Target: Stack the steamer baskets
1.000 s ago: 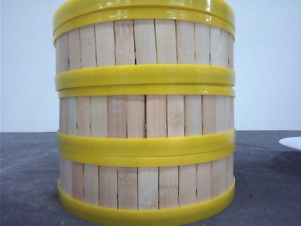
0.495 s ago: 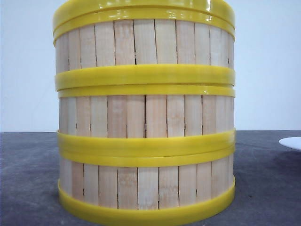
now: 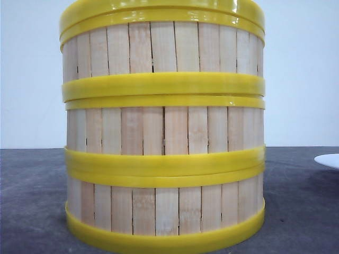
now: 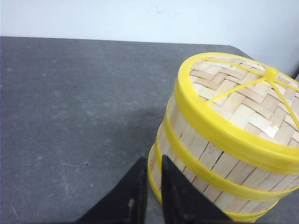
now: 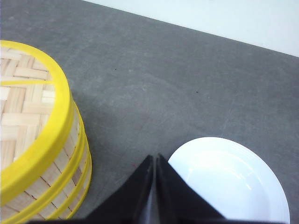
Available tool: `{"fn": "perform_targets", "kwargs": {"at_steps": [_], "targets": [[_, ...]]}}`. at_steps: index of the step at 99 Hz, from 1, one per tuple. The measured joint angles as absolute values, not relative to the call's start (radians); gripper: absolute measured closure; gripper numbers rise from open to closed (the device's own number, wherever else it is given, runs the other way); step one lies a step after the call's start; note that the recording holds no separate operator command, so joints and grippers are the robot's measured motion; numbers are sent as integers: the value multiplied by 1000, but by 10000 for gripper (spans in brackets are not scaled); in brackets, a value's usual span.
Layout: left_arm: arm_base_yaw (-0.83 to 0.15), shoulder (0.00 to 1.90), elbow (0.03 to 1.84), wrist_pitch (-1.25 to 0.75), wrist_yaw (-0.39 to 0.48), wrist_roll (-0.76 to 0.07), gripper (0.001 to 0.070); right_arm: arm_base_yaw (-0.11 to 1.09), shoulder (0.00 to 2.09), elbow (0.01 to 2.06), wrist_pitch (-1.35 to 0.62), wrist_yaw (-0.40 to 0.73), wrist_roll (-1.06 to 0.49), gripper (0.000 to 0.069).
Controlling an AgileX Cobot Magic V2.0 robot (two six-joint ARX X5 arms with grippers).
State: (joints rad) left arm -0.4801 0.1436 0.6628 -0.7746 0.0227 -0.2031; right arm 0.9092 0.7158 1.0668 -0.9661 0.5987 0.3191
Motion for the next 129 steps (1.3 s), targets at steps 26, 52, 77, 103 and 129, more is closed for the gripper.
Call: {"fn": "perform_targets", "kwargs": {"at_steps": [26, 52, 77, 103, 129], "targets": [[-480, 144, 663, -775, 23, -203, 682, 909, 716, 1067, -966, 599, 319, 686], [-480, 144, 663, -775, 23, -203, 682, 909, 716, 1067, -966, 599, 319, 686], [-436, 144, 663, -690, 21, -149, 682, 909, 716, 1067, -966, 599, 319, 686], [-263, 143, 590, -598, 20, -110, 682, 909, 716, 1067, -966, 599, 319, 686], [-84, 143, 364, -441, 20, -96, 682, 909, 716, 1067, -966, 599, 319, 686]]}}
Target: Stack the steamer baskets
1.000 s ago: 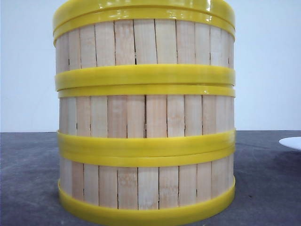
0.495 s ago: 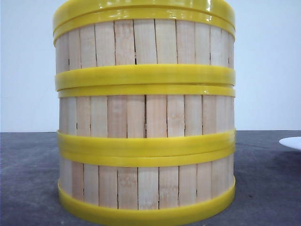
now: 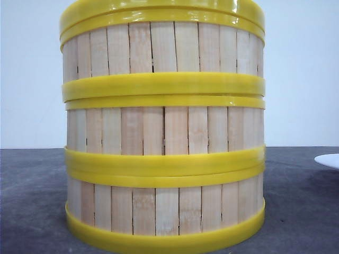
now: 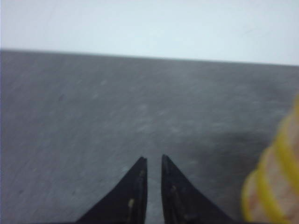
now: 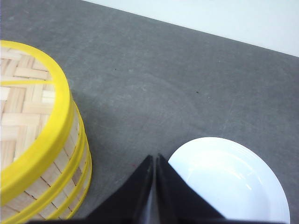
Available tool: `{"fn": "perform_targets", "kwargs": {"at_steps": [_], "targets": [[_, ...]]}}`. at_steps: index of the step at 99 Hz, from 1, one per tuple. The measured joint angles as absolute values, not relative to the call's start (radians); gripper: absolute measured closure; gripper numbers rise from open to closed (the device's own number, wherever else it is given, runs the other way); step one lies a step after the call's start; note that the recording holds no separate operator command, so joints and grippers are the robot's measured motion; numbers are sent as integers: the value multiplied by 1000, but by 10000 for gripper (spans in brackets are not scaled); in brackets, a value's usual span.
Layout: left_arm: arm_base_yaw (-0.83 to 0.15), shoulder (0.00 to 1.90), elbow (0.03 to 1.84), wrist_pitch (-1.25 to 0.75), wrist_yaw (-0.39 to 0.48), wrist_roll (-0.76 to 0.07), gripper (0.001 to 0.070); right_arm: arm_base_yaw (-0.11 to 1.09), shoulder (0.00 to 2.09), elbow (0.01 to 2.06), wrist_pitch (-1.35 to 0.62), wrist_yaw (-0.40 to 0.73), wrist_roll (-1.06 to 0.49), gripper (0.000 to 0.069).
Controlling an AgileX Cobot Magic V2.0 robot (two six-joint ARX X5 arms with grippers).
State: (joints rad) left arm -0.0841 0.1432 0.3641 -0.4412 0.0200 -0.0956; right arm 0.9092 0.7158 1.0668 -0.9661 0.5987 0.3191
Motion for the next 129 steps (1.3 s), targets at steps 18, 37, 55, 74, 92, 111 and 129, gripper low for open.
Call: {"fn": "perform_targets", "kwargs": {"at_steps": [18, 37, 55, 74, 92, 111, 129], "targets": [[-32, 143, 208, -262, 18, -93, 682, 909, 716, 1067, -966, 599, 319, 686], [-19, 102, 97, -204, 8, -93, 682, 909, 716, 1067, -966, 599, 319, 686], [-18, 28, 42, -202, -2, -93, 682, 909, 716, 1067, -966, 599, 319, 686], [-18, 5, 33, -183, -3, -90, 682, 909, 716, 1067, -966, 599, 319, 686], [-18, 4, 33, -183, -3, -76, 682, 909, 716, 1067, -966, 599, 319, 686], [-18, 4, 33, -183, -3, -70, 682, 909, 716, 1067, -966, 599, 319, 686], [-18, 4, 33, -183, -3, -70, 682, 909, 716, 1067, -966, 599, 319, 686]]}}
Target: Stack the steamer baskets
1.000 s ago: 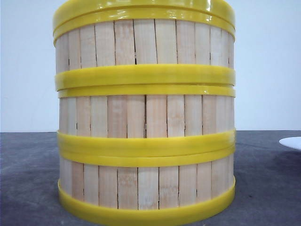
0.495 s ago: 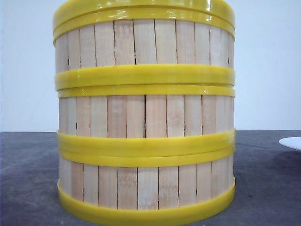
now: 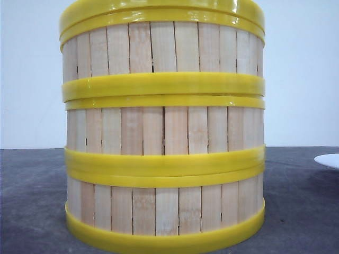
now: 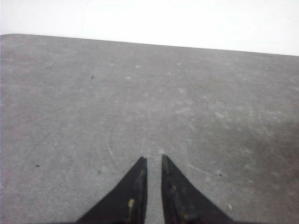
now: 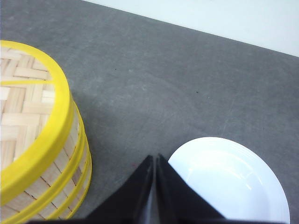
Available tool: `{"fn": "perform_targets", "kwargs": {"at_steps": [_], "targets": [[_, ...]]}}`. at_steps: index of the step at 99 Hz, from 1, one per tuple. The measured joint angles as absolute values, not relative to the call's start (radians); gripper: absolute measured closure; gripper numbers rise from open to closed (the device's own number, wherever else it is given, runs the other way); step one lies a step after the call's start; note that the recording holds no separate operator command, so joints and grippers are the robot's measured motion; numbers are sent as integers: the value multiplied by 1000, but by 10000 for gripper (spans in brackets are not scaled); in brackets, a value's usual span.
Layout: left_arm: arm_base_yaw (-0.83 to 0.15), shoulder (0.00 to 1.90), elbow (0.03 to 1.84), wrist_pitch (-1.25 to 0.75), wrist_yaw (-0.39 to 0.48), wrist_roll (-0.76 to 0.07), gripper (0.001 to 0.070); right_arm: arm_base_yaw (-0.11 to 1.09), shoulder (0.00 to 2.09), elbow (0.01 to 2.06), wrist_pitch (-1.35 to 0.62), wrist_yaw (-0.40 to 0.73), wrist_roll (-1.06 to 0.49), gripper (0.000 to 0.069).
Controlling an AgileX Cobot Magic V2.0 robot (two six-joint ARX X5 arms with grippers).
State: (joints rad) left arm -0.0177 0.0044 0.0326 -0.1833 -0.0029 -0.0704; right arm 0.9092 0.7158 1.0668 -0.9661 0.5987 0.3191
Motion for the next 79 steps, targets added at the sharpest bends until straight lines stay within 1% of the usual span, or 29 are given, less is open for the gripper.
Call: {"fn": "perform_targets", "kwargs": {"at_steps": [60, 65, 79], "targets": [[-18, 4, 33, -183, -3, -70, 682, 909, 716, 1067, -966, 602, 319, 686], [-18, 4, 33, -183, -3, -70, 682, 909, 716, 1067, -966, 628, 316, 686], [-18, 4, 33, -183, -3, -70, 682, 909, 715, 1067, -966, 765, 311, 686]]}}
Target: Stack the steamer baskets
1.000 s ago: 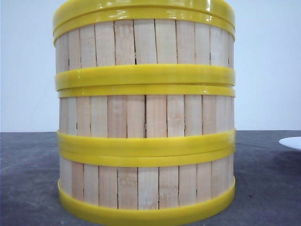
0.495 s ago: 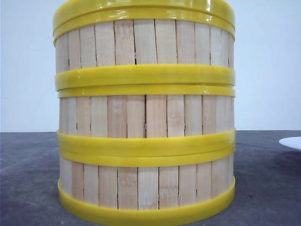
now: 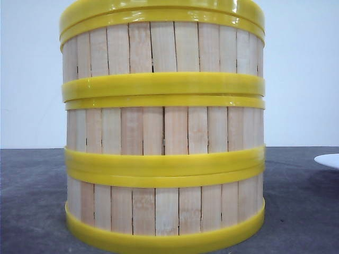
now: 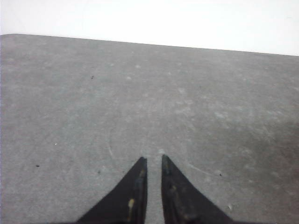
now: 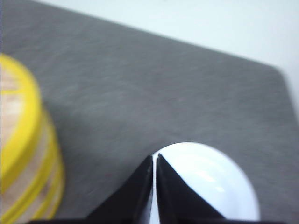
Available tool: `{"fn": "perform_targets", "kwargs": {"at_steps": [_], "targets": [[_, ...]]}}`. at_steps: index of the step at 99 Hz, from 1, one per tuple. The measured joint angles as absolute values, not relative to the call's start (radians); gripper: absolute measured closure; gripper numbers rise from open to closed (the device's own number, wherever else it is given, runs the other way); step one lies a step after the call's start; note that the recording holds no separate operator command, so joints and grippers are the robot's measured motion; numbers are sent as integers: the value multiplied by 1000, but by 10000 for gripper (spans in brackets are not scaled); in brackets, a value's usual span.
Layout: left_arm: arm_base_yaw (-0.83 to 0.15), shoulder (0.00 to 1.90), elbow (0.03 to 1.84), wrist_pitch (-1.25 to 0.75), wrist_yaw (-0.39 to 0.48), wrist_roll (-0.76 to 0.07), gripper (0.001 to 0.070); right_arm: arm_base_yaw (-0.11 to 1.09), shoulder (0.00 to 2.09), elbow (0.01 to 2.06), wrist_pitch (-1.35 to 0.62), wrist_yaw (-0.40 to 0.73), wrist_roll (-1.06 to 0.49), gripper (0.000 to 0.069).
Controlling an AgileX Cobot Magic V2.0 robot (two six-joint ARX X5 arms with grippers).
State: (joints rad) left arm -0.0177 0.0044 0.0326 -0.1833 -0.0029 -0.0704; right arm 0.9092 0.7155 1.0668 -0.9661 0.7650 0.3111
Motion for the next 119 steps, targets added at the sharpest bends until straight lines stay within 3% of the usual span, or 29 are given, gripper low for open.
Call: {"fn": "perform_targets", "kwargs": {"at_steps": [25, 45, 63, 89, 119], "targets": [[-18, 4, 33, -183, -3, -70, 682, 886, 700, 1067, -963, 859, 294, 686], [-18, 4, 33, -183, -3, -70, 682, 704, 655, 1067, -897, 830, 277, 686], [-18, 4, 33, -183, -3, -70, 682, 461, 613, 1065, -826, 619, 223, 686], [-18, 4, 33, -183, -3, -70, 682, 184, 533, 932, -555, 223, 1, 686], [-18, 5, 33, -183, -3, -70, 682, 4, 413, 545, -207, 25, -66, 686]]}}
